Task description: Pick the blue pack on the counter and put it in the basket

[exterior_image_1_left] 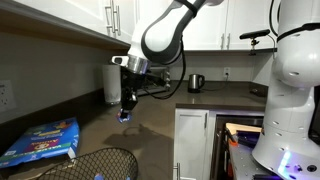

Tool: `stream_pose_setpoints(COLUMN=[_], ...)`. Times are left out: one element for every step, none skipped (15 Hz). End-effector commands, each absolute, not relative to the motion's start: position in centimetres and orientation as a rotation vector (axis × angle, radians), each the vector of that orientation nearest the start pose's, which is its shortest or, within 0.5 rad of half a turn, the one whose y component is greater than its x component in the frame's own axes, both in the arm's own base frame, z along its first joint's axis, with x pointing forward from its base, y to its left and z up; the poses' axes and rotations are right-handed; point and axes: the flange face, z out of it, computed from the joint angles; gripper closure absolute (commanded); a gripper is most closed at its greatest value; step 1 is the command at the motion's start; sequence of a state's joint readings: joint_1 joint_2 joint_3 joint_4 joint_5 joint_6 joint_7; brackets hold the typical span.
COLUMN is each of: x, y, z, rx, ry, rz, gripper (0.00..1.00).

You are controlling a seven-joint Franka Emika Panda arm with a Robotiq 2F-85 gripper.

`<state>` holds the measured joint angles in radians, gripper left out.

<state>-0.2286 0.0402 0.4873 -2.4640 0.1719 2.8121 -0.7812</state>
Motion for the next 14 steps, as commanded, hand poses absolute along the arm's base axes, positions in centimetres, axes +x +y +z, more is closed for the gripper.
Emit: stream_pose_setpoints(x=[46.0,45.7,45.5,45.2,45.1,44.9,44.8,44.7,44.8,44.8,44.8,44.8,44.9,45.1], y=[14.4,15.1,16.2,17.2,18.2,19.2,20.2,21.1,22.0,22.9,23.7,24.4,25.1,25.8], z=[35.7,36.6,37.4,38.1,38.4,38.8,38.7,38.7,38.4,38.2,37.9,37.8,37.5,37.1], rx=[-2.765,-2.752,-2.736,-2.704,-2.677,-2.646,-2.614,-2.582,-2.551,-2.523,-2.497,-2.471,-2.450,-2.432], ry=[-1.407,-1.450,-1.497,-1.540,-1.581,-1.616,-1.651,-1.680,-1.712,-1.739,-1.768,-1.787,-1.807,-1.827], rz=[-0.489,-0.477,-0.474,-0.473,-0.468,-0.463,-0.447,-0.439,-0.419,-0.407,-0.397,-0.387,-0.381,-0.375], gripper=[0.95,0.95,0.95,0.95,0.95,0.95,0.95,0.95,0.95,0.95,0.95,0.95,0.95,0.95])
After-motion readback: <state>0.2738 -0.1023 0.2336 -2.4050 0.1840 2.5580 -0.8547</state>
